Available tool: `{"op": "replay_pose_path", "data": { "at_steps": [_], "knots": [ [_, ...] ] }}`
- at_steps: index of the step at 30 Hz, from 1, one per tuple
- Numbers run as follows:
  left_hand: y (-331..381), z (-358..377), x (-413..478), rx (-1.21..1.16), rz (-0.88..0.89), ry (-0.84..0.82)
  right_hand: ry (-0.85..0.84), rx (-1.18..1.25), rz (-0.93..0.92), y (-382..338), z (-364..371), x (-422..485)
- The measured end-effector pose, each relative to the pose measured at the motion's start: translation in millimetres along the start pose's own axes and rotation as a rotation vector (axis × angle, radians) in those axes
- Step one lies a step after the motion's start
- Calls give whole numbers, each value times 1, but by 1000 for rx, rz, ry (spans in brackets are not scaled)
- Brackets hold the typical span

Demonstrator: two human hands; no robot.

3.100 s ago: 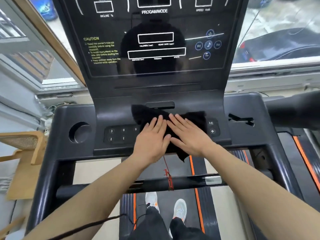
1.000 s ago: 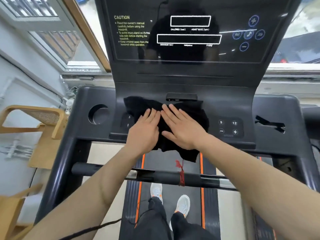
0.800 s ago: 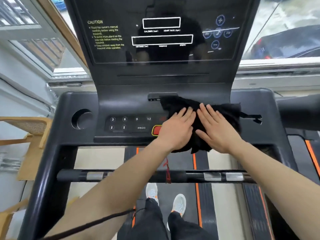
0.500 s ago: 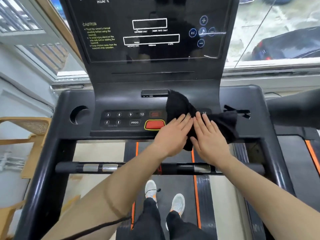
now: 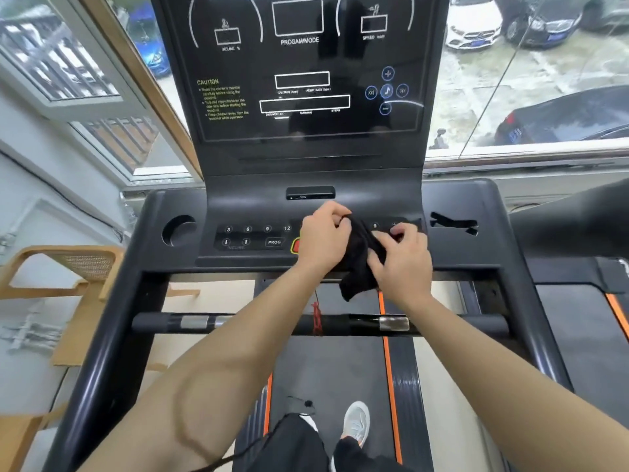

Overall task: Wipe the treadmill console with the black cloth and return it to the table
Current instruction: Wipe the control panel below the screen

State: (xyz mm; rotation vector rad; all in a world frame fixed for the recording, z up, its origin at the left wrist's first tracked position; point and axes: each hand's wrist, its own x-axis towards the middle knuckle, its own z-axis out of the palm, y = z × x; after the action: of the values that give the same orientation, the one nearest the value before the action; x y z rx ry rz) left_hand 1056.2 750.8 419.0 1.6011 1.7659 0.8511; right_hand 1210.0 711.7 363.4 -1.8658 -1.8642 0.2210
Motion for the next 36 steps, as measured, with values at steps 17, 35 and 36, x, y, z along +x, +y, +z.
{"op": "replay_pose_path", "data": {
  "at_steps": [17, 35, 36],
  "knots": [
    [-8, 9, 100, -282, -119, -111, 551, 596, 652, -18, -3, 167],
    [-143, -162, 117, -146, -192, 73, 552, 348, 1064, -200, 105, 185],
    [-147, -170, 117, -139, -187, 79, 512, 313, 1034, -220, 114, 181]
  ]
}}
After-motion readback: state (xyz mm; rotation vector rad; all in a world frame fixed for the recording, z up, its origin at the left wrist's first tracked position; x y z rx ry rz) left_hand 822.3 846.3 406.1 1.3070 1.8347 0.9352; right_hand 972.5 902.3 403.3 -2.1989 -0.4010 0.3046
